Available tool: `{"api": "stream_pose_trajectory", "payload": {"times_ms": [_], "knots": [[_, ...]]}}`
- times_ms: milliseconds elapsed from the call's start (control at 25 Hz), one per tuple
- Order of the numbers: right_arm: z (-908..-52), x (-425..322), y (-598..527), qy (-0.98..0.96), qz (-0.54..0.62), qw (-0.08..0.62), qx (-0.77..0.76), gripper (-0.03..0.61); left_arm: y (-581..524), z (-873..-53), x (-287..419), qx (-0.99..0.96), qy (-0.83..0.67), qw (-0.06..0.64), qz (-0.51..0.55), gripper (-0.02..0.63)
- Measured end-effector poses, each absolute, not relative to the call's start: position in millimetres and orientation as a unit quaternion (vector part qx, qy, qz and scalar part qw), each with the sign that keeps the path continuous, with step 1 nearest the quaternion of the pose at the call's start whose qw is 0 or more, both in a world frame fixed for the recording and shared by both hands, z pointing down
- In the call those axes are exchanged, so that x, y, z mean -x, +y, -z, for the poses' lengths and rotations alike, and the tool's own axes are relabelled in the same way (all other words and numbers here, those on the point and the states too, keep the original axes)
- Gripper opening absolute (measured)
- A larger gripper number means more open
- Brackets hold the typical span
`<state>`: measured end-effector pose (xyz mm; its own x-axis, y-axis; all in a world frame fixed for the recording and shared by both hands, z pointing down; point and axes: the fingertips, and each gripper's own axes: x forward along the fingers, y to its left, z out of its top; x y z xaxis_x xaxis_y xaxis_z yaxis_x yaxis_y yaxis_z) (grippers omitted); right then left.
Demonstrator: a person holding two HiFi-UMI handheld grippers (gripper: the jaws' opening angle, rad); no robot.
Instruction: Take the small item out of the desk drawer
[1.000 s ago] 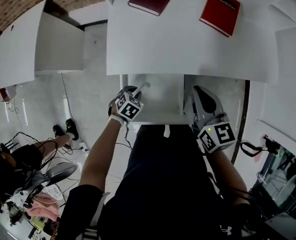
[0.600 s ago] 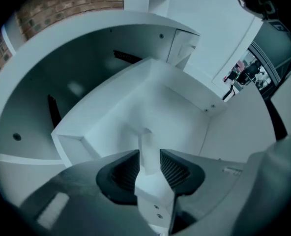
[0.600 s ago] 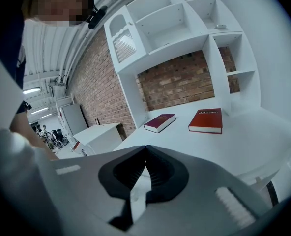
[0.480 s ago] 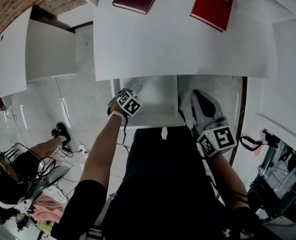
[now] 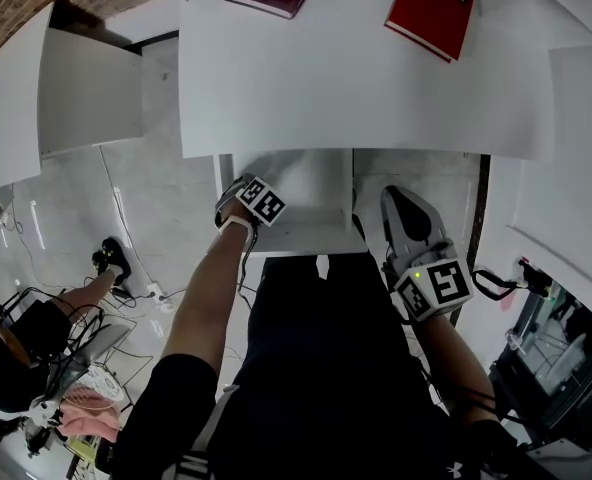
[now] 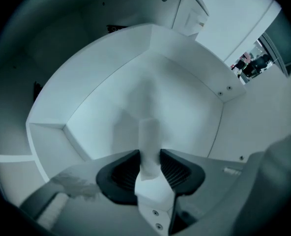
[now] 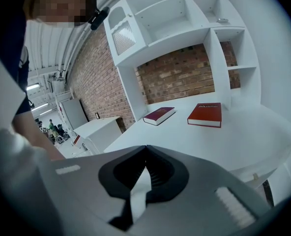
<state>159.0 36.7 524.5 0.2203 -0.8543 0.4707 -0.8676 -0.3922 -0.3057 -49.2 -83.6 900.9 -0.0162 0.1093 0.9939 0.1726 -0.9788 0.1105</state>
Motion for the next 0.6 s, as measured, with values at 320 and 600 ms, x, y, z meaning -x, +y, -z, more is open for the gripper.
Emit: {"api": "stream_pose_trajectory", "payload": {"times_ms": [320, 600], "knots": [[-522.1, -157.0, 23.4, -0.567, -0.289, 0.009, -0.771, 0.003, -79.4, -874.8, 32.6, 0.736, -0.098, 0.007, 0.670, 0.138], [-507.5, -152.5, 10.0, -0.593, -0.273, 0.006, -0.757, 0.003, -82.2, -827.9, 11.7, 0.776, -0.084, 0.017, 0.625, 0.138]]}}
